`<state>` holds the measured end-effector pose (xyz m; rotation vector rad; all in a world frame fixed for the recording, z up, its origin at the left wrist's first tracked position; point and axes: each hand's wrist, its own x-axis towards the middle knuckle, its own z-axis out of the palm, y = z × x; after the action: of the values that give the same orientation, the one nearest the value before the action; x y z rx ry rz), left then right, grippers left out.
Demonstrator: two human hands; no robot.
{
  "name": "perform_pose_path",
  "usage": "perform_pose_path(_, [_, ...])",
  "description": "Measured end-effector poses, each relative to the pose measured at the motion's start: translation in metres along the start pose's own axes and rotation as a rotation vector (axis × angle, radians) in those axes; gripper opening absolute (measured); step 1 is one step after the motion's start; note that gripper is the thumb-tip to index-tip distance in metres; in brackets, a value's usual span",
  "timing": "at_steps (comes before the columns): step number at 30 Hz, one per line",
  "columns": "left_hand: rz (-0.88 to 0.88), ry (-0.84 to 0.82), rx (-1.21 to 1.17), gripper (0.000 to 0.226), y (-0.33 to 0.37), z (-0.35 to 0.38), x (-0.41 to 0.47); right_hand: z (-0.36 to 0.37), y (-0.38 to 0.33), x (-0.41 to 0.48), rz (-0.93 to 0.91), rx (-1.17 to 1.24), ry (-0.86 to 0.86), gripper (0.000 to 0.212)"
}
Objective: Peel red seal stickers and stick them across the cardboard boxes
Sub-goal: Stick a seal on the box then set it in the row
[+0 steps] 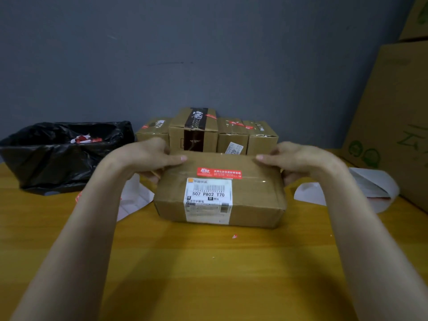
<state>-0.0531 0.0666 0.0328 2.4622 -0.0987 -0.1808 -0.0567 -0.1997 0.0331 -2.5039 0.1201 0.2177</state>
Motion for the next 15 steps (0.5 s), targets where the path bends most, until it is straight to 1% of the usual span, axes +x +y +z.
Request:
perform_pose_path(2, [0.054,0.104,-0.146,0.021,0.004,-0.007,-0.006,-0.009,-0.003,-0.009,-0.059,0.089,0.14,0.045])
perform_pose_path(4, [0.1,0.188,-0.267,0.021,0.01,-0.013,-0.013,-0.018,-0.007,-0.017,-0.106,0.181,0.261,0.041])
perform_pose_path(7, [0.166,0.271,-0.381,0.033,0.018,-0.016,-0.021,-0.024,-0.011,-0.022,-0.151,0.247,0.397,0.048])
perform_pose_path(9, [0.217,0.328,-0.41,0.043,0.023,-0.015,-0.022,-0.024,-0.012,-0.021,-0.172,0.221,0.465,0.054])
perform_pose_path(11, [0.25,0.381,-0.381,0.06,0.028,-0.011,-0.022,-0.024,-0.012,-0.019,-0.184,0.217,0.492,0.051])
perform_pose_path(12, [0.262,0.389,-0.369,0.063,0.029,-0.009,-0.021,-0.023,-0.012,-0.018,-0.187,0.243,0.496,0.048])
perform_pose_path(15, [0.313,0.346,-0.467,0.045,0.035,-0.002,-0.022,-0.021,-0.011,-0.014,-0.22,0.348,0.53,0.046])
